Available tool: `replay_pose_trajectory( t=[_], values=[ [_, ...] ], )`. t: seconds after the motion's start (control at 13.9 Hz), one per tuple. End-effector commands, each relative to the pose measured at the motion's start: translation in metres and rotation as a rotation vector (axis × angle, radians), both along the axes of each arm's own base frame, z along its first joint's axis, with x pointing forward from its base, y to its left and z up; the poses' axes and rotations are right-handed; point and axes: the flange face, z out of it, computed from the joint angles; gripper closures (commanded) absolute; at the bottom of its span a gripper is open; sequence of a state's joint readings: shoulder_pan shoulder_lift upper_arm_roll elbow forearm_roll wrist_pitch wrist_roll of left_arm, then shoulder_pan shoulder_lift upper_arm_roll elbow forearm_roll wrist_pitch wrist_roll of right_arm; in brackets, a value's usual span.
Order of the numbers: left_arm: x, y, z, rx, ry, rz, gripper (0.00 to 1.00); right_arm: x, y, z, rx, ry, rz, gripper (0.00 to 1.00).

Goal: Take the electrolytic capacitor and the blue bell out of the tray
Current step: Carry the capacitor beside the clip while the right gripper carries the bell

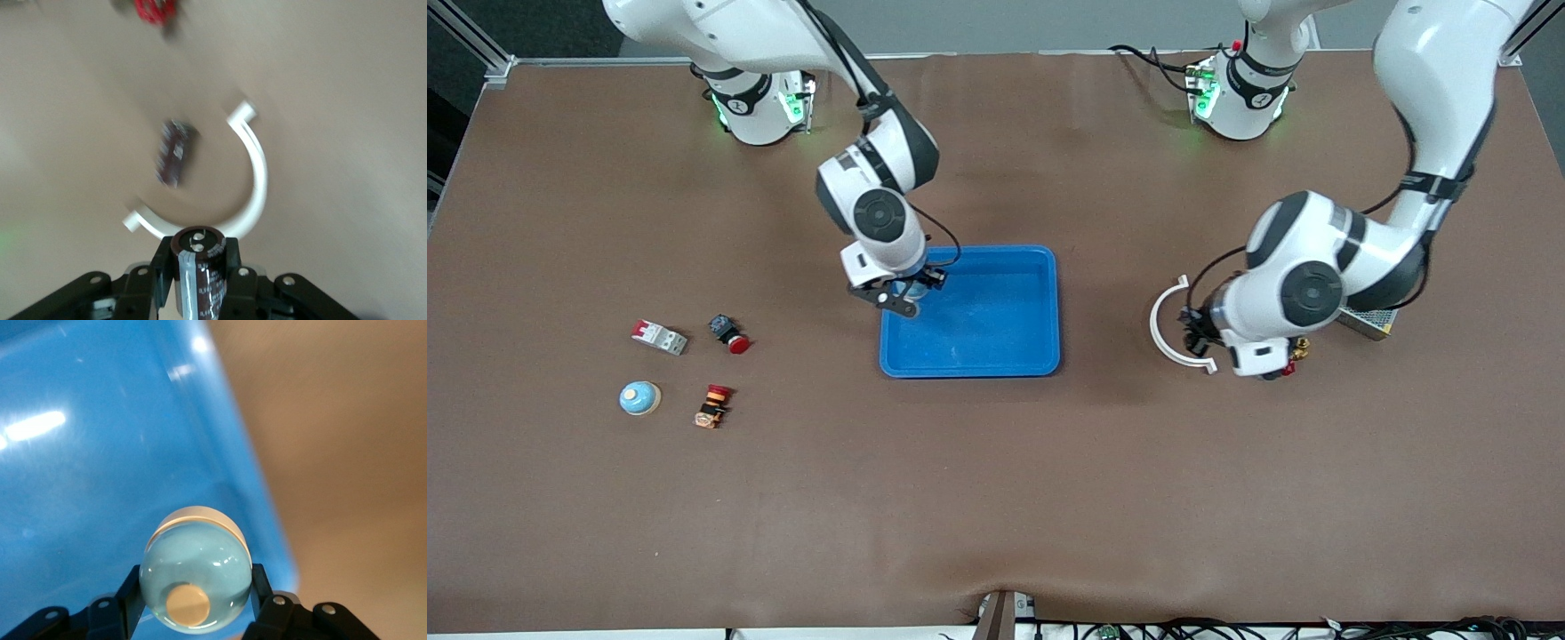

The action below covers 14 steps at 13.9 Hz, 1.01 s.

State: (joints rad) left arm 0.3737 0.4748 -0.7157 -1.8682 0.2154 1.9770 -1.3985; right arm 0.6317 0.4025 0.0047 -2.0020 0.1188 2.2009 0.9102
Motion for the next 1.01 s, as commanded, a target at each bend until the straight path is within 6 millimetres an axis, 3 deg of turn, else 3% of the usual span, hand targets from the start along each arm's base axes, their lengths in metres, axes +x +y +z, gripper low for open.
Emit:
replay_pose_trajectory(
  t=[0.0,0.22,0.5,0.72,0.93],
  values=[
    [-0.012,0.066,-0.012,-0.006,0.037,-0.072,1.00,0.024,-0.059,0.045,0.024,0.049,0.100,1.00],
    [-0.020,0.128,-0.029,-0.020,0.066,-0.151,1.00,0.038,-0.133,0.062,0.012,0.053,0.241,1.00],
    [-0.031,0.172,-0.055,-0.038,0.063,-0.172,1.00,0.025,-0.214,0.053,0.042,0.025,0.390,1.00],
    [-0.044,0.181,-0.079,-0.023,0.008,-0.207,1.00,0.016,-0.291,0.035,0.084,-0.001,0.490,1.00],
    [-0.048,0.180,-0.094,-0.050,0.006,-0.205,1.00,0.000,-0.355,0.010,0.121,-0.041,0.576,1.00]
  ],
)
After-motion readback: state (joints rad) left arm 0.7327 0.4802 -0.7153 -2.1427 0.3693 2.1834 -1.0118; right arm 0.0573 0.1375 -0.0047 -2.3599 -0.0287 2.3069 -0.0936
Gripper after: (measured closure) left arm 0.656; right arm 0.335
